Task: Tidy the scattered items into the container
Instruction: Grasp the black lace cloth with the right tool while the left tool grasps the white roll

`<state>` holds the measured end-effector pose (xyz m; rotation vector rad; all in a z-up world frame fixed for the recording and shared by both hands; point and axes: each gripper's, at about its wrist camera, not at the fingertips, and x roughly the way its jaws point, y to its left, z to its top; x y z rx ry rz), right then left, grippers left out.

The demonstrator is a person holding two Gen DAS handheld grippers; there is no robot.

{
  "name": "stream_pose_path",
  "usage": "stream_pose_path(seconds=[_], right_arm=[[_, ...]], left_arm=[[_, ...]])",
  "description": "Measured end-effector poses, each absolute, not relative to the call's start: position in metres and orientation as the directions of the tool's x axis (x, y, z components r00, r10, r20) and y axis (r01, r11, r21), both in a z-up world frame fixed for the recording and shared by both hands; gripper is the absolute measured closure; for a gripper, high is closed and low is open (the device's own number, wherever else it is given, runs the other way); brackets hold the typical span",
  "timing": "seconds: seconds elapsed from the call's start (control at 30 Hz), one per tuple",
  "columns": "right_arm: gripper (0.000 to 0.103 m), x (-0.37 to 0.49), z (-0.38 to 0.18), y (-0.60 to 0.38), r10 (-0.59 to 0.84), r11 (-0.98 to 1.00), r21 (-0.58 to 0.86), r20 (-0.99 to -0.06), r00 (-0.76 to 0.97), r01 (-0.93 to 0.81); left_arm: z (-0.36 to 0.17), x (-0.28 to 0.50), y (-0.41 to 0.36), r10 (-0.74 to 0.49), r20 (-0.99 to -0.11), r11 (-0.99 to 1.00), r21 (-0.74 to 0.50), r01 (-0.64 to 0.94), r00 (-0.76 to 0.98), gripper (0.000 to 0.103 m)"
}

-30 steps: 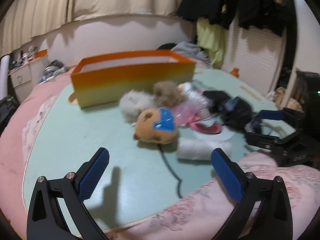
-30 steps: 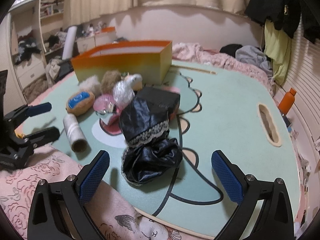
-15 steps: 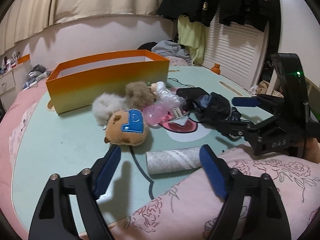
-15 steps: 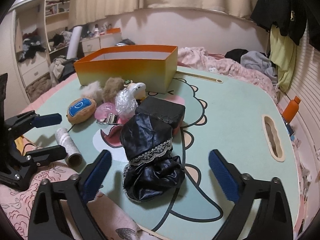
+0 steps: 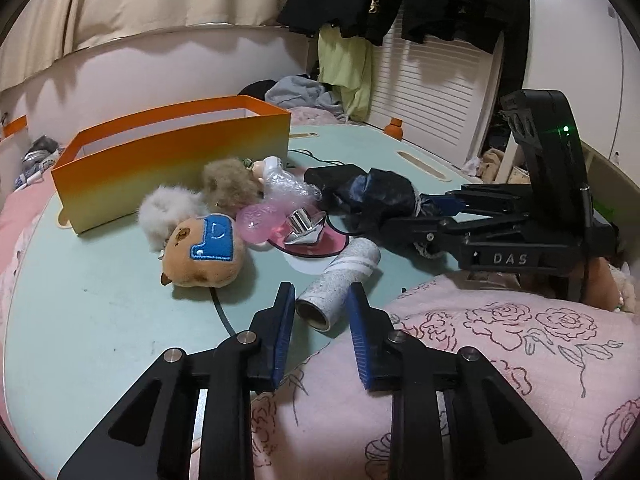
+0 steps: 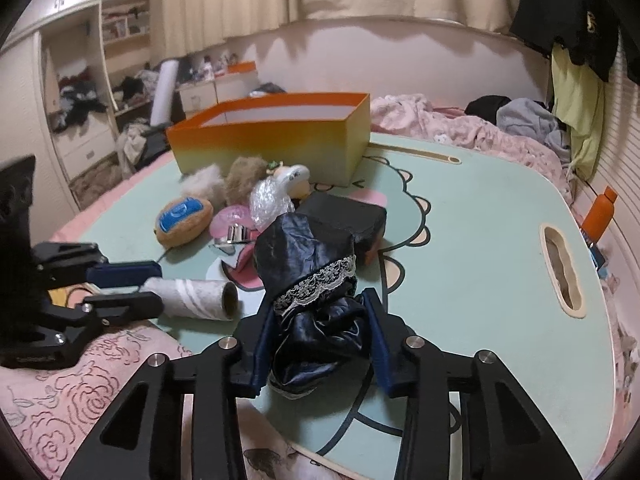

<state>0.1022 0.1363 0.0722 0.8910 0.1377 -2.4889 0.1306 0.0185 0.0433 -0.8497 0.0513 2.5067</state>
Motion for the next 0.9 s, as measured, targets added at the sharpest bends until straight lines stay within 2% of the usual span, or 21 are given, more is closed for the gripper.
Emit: stream_pose_path(seconds=[0.33,0.67,0.9], right_arm=[[0.068,0.112,0.085,0.151,-0.479,-0.86,0.135,-0.548,-0.685,0.493],[0.068,0.106,0.076,0.142,-0.477,-0.852,0.136,-0.603,-0.64,0.506],[0.068,0.104,0.066,0.126,-0.488,-0.819,0.117,-0.655,-0.576,0.561]], left_arm=[[0.054,0.143,0.018,0.449,-0.527,-0.875,-0.095,-0.475,-0.721,0.081],[0.049,0.135,0.018,0.45,-0.56,-0.873,-0.112,-0.475,-0.695,0.079],[0.044,0.124,0.022,0.457,-0.6,-0.864,-0.122,-0.489,-0.657,0.064]])
